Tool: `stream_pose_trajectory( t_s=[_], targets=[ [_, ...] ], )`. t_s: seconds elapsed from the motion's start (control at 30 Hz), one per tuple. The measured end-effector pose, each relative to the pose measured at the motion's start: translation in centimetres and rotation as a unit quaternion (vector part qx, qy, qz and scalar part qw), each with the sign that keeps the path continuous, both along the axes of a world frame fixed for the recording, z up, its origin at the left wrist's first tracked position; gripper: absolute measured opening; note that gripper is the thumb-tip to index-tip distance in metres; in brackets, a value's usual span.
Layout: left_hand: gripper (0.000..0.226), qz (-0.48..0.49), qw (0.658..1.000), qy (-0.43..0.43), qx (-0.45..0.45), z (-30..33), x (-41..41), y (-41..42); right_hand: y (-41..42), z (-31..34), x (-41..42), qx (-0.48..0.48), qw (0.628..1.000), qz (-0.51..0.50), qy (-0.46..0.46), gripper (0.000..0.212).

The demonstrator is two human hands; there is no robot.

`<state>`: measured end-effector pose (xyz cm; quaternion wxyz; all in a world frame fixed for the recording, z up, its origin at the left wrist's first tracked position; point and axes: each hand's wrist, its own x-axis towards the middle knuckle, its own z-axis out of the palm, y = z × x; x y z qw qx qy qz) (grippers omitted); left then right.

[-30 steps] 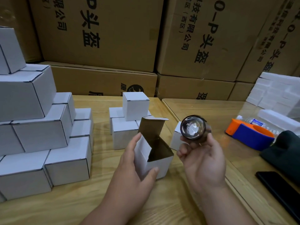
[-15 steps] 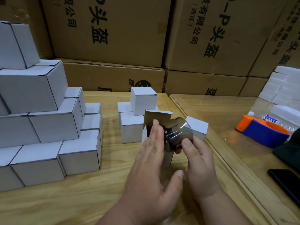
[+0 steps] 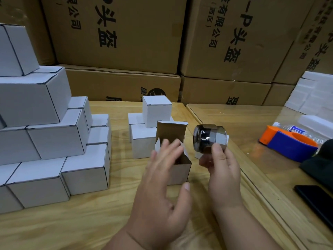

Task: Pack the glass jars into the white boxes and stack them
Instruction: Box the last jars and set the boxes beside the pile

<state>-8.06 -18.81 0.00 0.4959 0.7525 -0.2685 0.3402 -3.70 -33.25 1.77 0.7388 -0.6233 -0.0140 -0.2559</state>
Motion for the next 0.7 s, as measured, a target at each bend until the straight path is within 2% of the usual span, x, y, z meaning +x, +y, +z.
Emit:
stream_pose_trajectory(
  t_s=[0.1, 0.17, 0.3, 0.43, 0.5, 0.6, 0.7],
  targets=[
    [0.059, 0.058, 0.998, 0.016, -0.025, -0.2, 0.9, 0.9, -0.5, 0.0, 0.7, 0.090, 0.995, -0.007, 0.043, 0.041],
    [0.056, 0.077, 0.995, 0.052, -0.029, -0.1, 1.8, 1.5, -0.9, 0.0, 1.0, 0.107, 0.993, -0.015, 0.052, 0.048],
    [0.061, 0.049, 0.985, 0.161, -0.028, 0.0, 3.6, 2.0, -0.9, -0.2, 1.2, 0.108, 0.991, -0.030, 0.074, 0.045],
    [0.066, 0.005, 0.979, 0.203, -0.024, -0.6, 4.5, 1.9, -0.6, -0.3, 1.5, 0.125, 0.987, -0.017, 0.100, 0.044],
    [0.064, 0.014, 0.976, 0.216, -0.017, -0.7, 4.6, 2.0, -0.5, -0.1, 1.6, 0.189, 0.974, 0.004, 0.129, 0.042],
    [0.060, 0.029, 0.973, 0.229, -0.021, -0.8, 4.7, 2.0, -0.9, 0.3, 1.7, 0.323, 0.934, 0.023, 0.152, 0.042],
    [0.063, 0.025, 0.970, 0.242, -0.031, -0.9, 4.6, 1.9, -1.2, 0.8, 1.4, 0.364, 0.920, 0.033, 0.139, 0.054]
  ],
)
